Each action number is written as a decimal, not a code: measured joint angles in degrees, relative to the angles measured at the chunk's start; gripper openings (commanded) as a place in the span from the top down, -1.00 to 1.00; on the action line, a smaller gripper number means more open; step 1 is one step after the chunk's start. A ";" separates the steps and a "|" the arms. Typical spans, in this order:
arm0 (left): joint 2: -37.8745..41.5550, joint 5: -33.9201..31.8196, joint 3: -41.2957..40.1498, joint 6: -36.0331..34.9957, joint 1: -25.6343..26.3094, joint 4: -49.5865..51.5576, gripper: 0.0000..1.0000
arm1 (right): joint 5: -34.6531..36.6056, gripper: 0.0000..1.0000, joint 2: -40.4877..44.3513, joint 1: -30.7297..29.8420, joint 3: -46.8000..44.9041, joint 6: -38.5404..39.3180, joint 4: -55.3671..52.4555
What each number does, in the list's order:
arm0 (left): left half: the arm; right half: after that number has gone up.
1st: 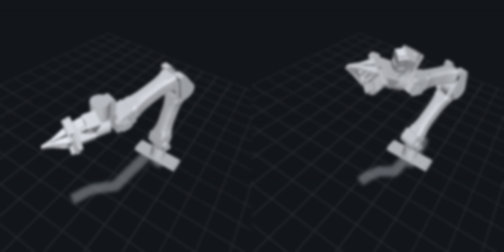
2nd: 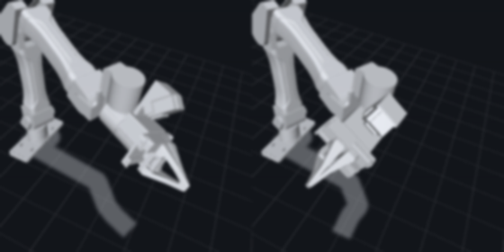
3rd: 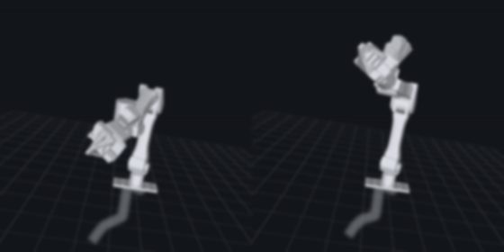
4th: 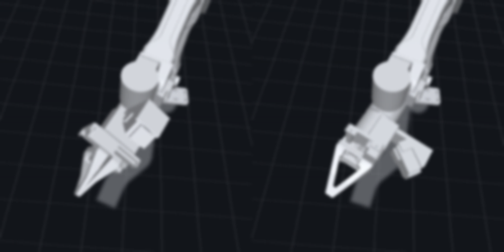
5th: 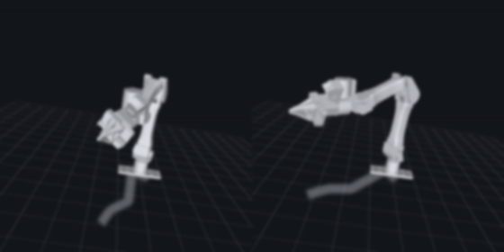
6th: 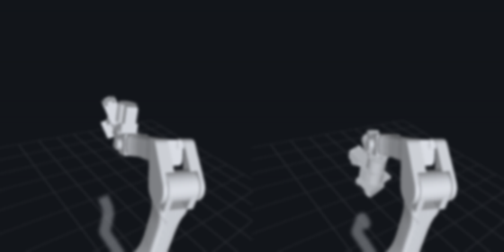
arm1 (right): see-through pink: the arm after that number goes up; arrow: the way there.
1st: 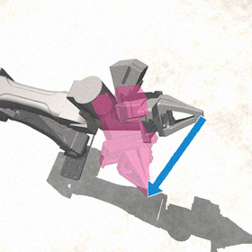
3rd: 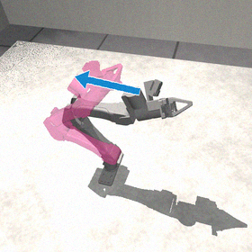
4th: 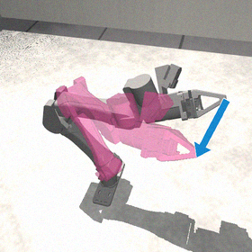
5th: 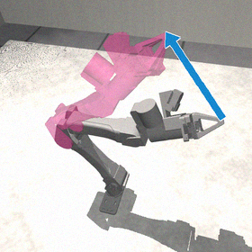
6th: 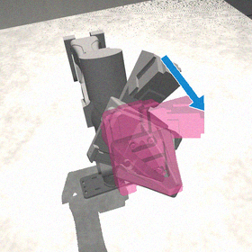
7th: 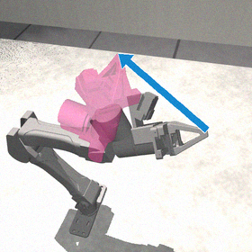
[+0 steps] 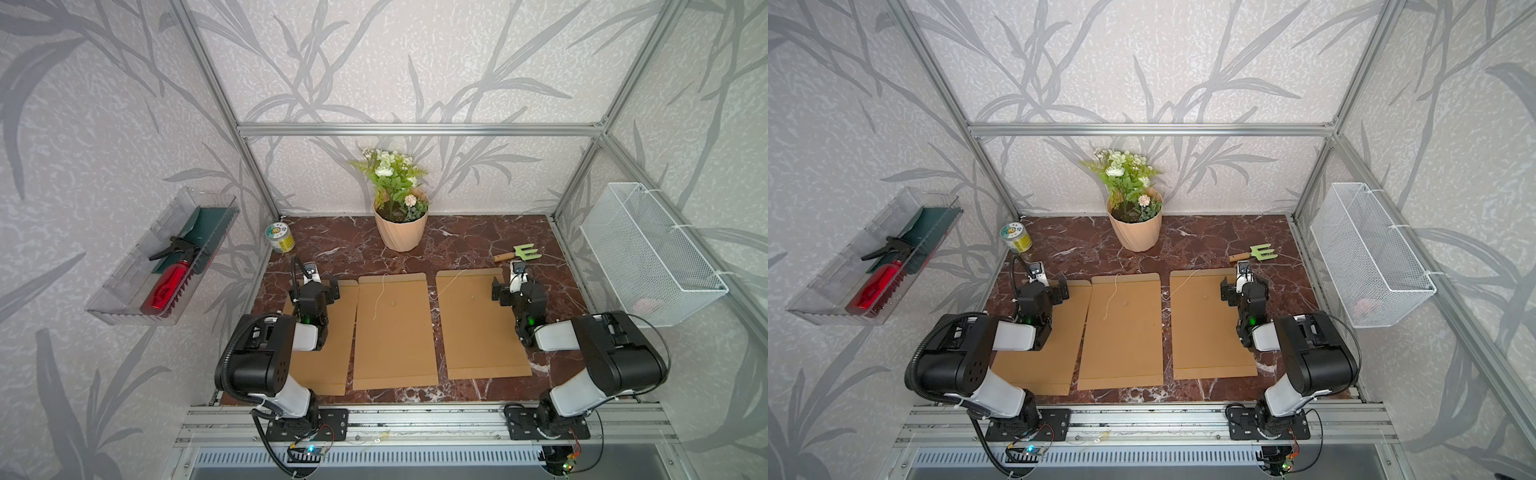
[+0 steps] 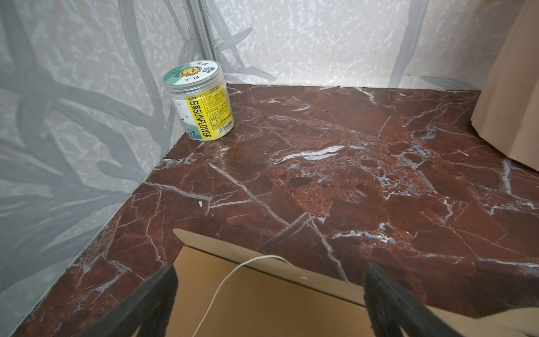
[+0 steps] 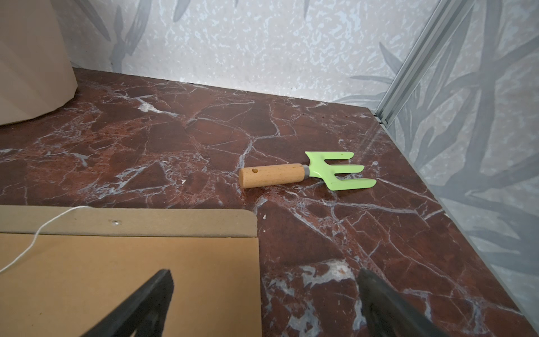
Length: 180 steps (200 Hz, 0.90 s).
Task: Open the file bag
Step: Reset both arms
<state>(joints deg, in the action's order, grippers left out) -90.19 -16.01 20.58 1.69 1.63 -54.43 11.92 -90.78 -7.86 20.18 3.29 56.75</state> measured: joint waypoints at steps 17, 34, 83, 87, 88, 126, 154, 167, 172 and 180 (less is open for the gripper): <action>0.00 0.00 0.00 0.00 0.00 0.00 -0.99 | 0.00 -0.98 0.00 0.00 0.00 0.00 0.00; 0.00 0.00 0.00 0.00 0.00 0.00 -0.99 | 0.00 -0.98 0.00 0.00 0.00 0.00 0.00; 0.00 0.00 0.00 0.00 0.00 0.00 -0.98 | -2.14 -0.98 -0.26 0.00 -3.48 0.94 6.99; 0.00 0.00 0.00 0.00 0.00 -0.02 -0.99 | -2.47 -0.98 -0.52 0.00 -5.01 1.05 9.75; 0.00 0.00 0.00 0.00 0.00 0.00 -0.99 | -2.56 -0.98 -0.61 0.00 -5.25 1.11 10.08; 0.00 -0.02 0.00 0.00 0.00 -0.02 -0.99 | -4.42 -0.98 -1.25 -0.02 -9.92 1.51 14.01; 0.00 -0.04 0.00 0.00 0.00 -0.02 -0.98 | -4.46 -0.98 -1.18 -0.02 -5.70 1.49 10.58; 0.00 -0.09 0.00 0.00 0.00 0.00 -0.99 | -4.55 -0.98 -1.16 -0.02 -2.16 1.49 7.43; 0.00 -0.09 0.00 0.00 0.00 0.00 -0.99 | -4.55 -0.98 -1.16 -0.02 -1.11 1.51 6.67; 0.00 -0.13 0.00 0.00 0.00 0.00 -0.99 | -4.55 -0.98 -1.07 -0.02 0.00 1.51 5.95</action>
<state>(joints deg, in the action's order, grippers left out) -90.19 -16.14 20.58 1.69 1.63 -54.43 7.38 -91.85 -7.88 20.18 4.80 62.70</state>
